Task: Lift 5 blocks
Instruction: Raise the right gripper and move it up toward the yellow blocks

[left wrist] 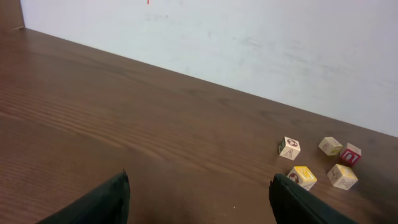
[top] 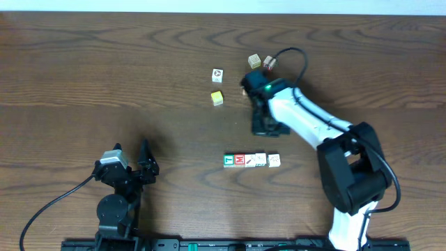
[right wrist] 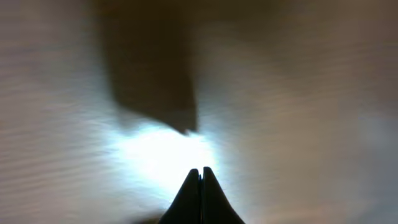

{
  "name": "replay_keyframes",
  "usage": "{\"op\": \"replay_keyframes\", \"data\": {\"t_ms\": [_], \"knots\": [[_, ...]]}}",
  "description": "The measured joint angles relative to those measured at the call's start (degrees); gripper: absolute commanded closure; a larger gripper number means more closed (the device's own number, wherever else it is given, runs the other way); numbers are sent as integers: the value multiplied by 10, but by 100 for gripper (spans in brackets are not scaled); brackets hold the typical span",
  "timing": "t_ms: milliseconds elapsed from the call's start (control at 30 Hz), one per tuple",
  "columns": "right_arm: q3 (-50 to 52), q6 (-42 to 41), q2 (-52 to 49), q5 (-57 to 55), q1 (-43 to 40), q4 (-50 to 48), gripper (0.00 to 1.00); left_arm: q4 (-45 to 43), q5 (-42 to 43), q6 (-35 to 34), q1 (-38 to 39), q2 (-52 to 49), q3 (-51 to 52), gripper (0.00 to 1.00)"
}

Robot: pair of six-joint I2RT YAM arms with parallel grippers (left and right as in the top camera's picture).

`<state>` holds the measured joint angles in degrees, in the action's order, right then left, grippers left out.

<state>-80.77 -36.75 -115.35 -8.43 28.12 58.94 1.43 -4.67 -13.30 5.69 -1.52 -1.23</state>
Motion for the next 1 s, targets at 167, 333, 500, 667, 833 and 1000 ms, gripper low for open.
{"op": "replay_keyframes", "data": {"t_ms": [167,333,500,667,833,1000], "knots": [[-1,1,0,-3,-16,72,99,0,0,0,0,0,0,28],[-1,1,0,-3,-9,112,99,0,0,0,0,0,0,28],[-1,0,0,-3,3,155,99,0,0,0,0,0,0,28],[-1,-1,0,-3,14,211,99,0,0,0,0,0,0,28],[-1,-2,0,-1,47,236,99,0,0,0,0,0,0,28],[-1,-2,0,15,85,227,99,0,0,0,0,0,0,28]]}}
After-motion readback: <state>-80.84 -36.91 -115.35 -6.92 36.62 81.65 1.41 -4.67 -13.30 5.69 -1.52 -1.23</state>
